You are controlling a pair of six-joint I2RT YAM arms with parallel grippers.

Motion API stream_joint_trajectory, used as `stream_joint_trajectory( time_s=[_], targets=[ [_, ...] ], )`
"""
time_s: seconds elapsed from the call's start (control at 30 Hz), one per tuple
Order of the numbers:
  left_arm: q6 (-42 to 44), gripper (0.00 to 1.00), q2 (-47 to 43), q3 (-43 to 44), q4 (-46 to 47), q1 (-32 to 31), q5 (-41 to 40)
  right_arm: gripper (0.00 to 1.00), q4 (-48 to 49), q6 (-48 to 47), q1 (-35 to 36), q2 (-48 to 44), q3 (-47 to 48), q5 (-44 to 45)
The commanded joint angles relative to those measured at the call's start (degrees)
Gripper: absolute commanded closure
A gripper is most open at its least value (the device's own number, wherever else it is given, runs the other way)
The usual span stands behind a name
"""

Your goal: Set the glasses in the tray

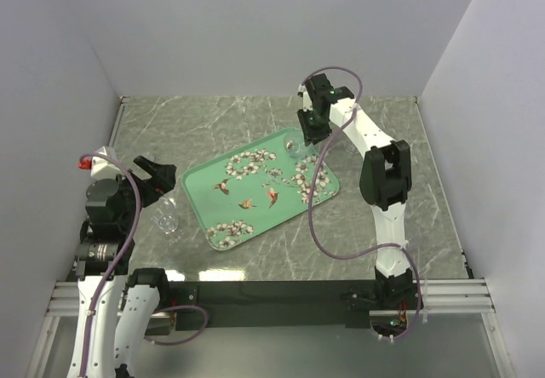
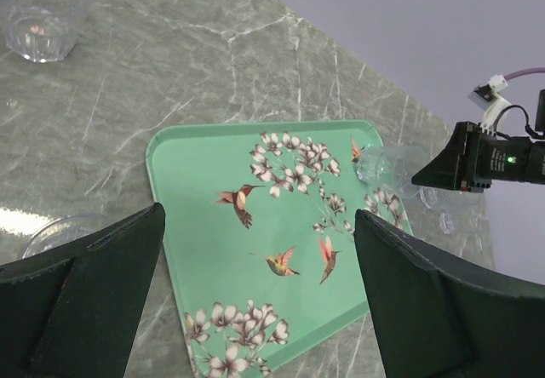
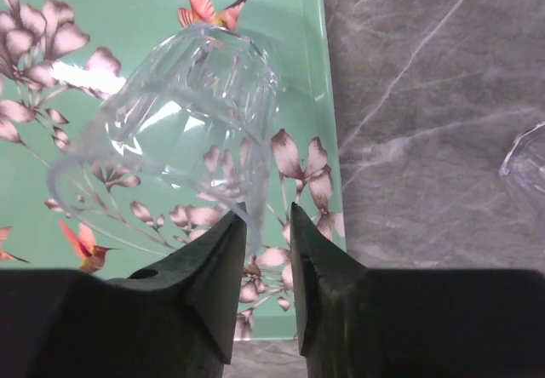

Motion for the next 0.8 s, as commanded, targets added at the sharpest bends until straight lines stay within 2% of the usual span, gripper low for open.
stream_joint_trajectory(
  time_s=[0.0,0.1,0.17,0.43,0.57,0.67,0.77],
  targets=[
    [-2.51,0.0,-0.04,2.13,-1.51,0.1,-2.25,0.56,1.76,0.0,-0.19,-0.96,3.11,0.23],
    [-3.83,0.01,0.14,2.57,-2.83,0.01,-2.35,0.45,2.46,-0.27,-0.19,-2.01,3.73,0.4],
    [-5.76,0.01,0.57,3.19,-4.67,0.1,-4.0,0.33,2.82,-0.27,-0.28,-2.81,4.25,0.66],
    [-12.61,0.01,3.91,6.26,-12.49,0.1,-6.04,0.12,7.3,-6.76,-1.94,-12.29,-0.39,-1.09],
    [-15.61,0.01,5.85,7.14,-15.83,0.1,-6.39,0.11,9.49,-13.09,-4.31,-18.88,-6.71,-7.76],
    [-17.8,0.01,6.81,6.97,-18.38,0.1,-7.01,0.1,13.18,-19.32,-6.07,-28.26,-15.49,-15.14],
    [-19.91,0.0,8.13,6.44,-19.96,0.1,-7.62,0.1,18.71,-21.62,-7.48,-35.39,-27.25,-22.52]
  ],
)
